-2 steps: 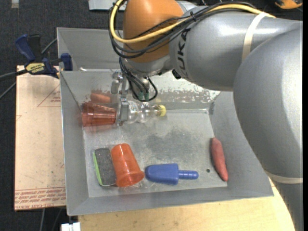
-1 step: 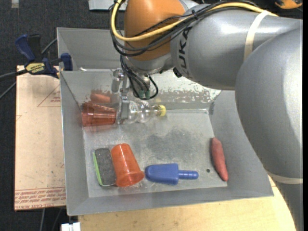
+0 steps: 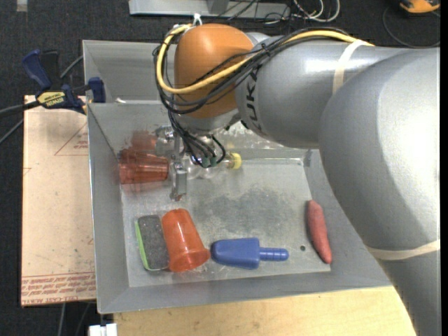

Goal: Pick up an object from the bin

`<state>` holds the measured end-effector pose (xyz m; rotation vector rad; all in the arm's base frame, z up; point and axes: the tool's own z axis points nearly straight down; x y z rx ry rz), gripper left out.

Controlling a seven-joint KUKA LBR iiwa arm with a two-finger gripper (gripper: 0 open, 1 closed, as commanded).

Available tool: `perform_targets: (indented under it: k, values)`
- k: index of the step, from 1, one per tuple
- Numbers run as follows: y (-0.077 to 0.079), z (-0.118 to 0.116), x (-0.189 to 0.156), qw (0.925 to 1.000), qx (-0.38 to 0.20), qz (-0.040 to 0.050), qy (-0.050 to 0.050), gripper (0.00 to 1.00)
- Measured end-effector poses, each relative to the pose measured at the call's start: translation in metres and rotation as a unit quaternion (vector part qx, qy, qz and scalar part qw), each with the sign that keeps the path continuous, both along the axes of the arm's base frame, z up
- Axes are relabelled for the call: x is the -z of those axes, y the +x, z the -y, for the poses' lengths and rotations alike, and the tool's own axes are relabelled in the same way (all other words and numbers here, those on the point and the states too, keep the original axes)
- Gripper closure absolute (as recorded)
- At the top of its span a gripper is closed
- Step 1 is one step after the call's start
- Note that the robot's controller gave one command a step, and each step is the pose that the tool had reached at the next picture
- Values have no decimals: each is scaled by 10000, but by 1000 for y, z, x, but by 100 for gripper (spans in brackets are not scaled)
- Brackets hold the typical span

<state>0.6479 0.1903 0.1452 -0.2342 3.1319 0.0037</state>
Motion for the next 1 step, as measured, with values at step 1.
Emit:
perform_targets:
  k: [1]
  values:
    - [-1, -2, 16, 9997, -260, -12, -8, 0]
